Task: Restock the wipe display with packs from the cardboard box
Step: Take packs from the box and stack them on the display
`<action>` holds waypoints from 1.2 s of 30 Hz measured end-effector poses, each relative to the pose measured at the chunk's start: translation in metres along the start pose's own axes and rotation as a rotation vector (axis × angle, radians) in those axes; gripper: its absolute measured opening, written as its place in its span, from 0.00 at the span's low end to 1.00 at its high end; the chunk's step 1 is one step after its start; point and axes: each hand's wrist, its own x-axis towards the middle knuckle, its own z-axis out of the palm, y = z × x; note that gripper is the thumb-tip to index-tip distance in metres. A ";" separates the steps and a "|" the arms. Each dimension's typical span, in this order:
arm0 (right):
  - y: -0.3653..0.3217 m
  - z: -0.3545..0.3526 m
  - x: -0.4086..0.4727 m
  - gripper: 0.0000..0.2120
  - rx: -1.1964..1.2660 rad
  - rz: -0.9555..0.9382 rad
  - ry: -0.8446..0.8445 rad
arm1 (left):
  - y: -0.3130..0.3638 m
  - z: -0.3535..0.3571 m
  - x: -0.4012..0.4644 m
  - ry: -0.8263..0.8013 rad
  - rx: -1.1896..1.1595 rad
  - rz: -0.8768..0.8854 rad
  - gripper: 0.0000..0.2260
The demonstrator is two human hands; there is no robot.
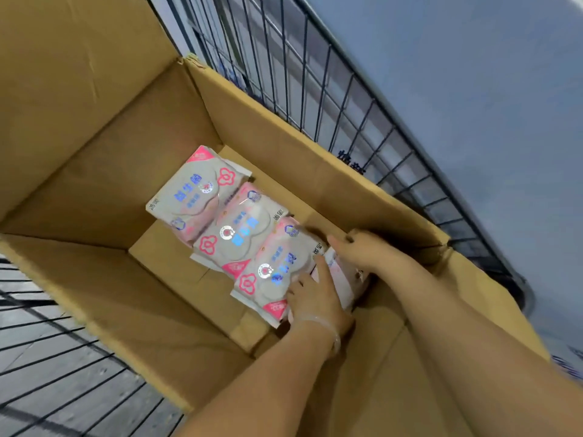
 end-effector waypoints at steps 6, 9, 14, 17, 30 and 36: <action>-0.002 -0.006 -0.013 0.31 0.062 -0.001 0.004 | -0.007 -0.005 0.001 0.101 -0.251 0.024 0.46; 0.000 -0.013 -0.023 0.28 0.281 -0.005 -0.016 | -0.023 -0.020 -0.002 0.039 -0.208 0.076 0.41; 0.005 -0.010 -0.029 0.22 0.366 -0.152 0.133 | -0.052 -0.059 -0.012 -0.012 -0.579 0.015 0.32; 0.001 0.004 -0.026 0.32 0.493 -0.114 0.093 | -0.070 -0.077 -0.011 0.024 -1.101 -0.096 0.37; -0.020 0.067 -0.006 0.45 0.914 -0.015 -0.073 | -0.104 -0.075 0.017 -0.155 -1.534 -0.339 0.30; -0.034 0.054 -0.008 0.54 0.519 -0.324 0.085 | -0.096 -0.091 0.018 -0.048 -1.752 -0.421 0.17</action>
